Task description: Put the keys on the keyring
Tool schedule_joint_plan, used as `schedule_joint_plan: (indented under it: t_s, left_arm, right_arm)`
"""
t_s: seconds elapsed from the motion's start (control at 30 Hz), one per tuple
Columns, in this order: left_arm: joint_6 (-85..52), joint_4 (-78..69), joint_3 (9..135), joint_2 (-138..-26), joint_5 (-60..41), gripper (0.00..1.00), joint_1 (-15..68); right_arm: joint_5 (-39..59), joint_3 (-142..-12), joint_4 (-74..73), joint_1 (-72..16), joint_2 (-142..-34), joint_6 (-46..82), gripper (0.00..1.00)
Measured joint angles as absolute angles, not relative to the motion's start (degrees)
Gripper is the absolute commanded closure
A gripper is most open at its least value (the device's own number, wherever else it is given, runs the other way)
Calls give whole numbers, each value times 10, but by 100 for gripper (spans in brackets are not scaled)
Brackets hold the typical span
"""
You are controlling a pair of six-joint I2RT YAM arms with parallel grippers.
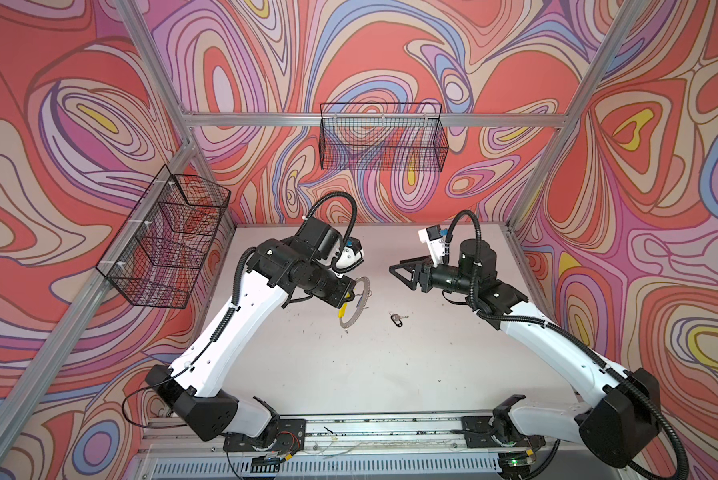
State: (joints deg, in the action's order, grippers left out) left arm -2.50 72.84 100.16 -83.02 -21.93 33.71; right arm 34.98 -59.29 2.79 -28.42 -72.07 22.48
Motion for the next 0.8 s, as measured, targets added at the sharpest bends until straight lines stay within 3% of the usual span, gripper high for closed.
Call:
schedule_joint_plan:
  t_s: [0.13, 0.37, 0.47, 0.67, 0.77, 0.8]
  left_arm:
    - [3, 744, 1001, -830, -286, 100, 337]
    - [33, 750, 998, -822, -364, 100, 336]
    - [39, 756, 996, -818, -380, 100, 335]
    - [46, 758, 988, -818, -400, 100, 334]
    - [47, 757, 984, -818, -407, 100, 334]
    - [48, 756, 981, -816, -409, 100, 334]
  right_arm:
    - [364, -603, 59, -335, -721, 188, 25]
    - [404, -620, 74, -340, -718, 161, 28]
    - [429, -620, 74, -343, -716, 162, 44]
    - [462, -623, 76, -350, -714, 161, 65]
    - [472, -624, 82, -351, -712, 161, 66]
    - [472, -625, 87, -351, -711, 159, 61]
